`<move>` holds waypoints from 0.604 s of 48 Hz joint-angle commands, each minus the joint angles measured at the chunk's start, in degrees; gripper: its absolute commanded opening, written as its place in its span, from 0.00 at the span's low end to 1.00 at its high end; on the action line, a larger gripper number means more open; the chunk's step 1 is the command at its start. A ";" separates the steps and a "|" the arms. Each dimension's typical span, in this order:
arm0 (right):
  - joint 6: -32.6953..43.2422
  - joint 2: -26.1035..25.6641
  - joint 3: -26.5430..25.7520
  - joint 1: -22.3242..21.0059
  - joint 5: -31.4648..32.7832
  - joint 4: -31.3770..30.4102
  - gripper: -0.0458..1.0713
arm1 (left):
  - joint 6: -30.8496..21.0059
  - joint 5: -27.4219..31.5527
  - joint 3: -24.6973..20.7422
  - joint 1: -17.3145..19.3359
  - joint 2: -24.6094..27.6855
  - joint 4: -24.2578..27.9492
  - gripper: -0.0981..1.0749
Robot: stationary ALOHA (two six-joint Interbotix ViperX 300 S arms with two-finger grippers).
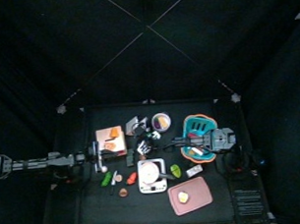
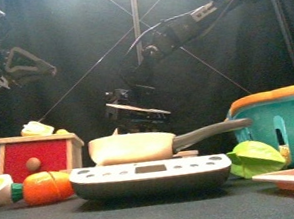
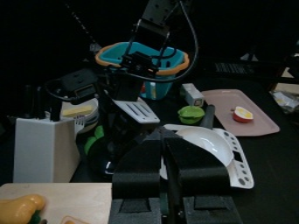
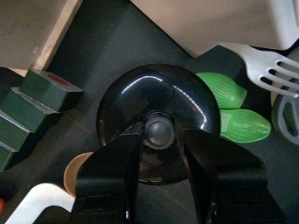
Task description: Place pot lid on pan
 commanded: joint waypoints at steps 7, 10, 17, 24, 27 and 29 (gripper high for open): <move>0.00 -6.77 -1.49 0.18 1.58 -1.49 0.63 | 0.00 -0.62 -0.88 0.09 0.00 -0.09 0.39; 0.00 -7.65 -1.49 0.44 2.02 -1.85 0.63 | 0.00 -0.53 -0.88 0.09 0.00 0.00 0.39; 0.00 -10.02 -1.49 1.93 2.99 -1.67 0.63 | 0.00 -0.53 -0.97 0.09 0.00 -0.09 0.39; 0.09 -11.87 -1.49 4.92 3.69 -1.58 0.63 | 0.09 -0.53 -1.05 0.18 0.09 0.00 0.39; 0.18 -12.57 -1.49 6.86 3.87 -1.32 0.63 | 0.00 -0.53 -0.97 0.09 0.00 0.00 0.39; 0.18 -12.92 -1.58 7.82 3.87 -0.97 0.63 | 0.00 -0.53 -0.97 0.09 0.00 -0.09 0.39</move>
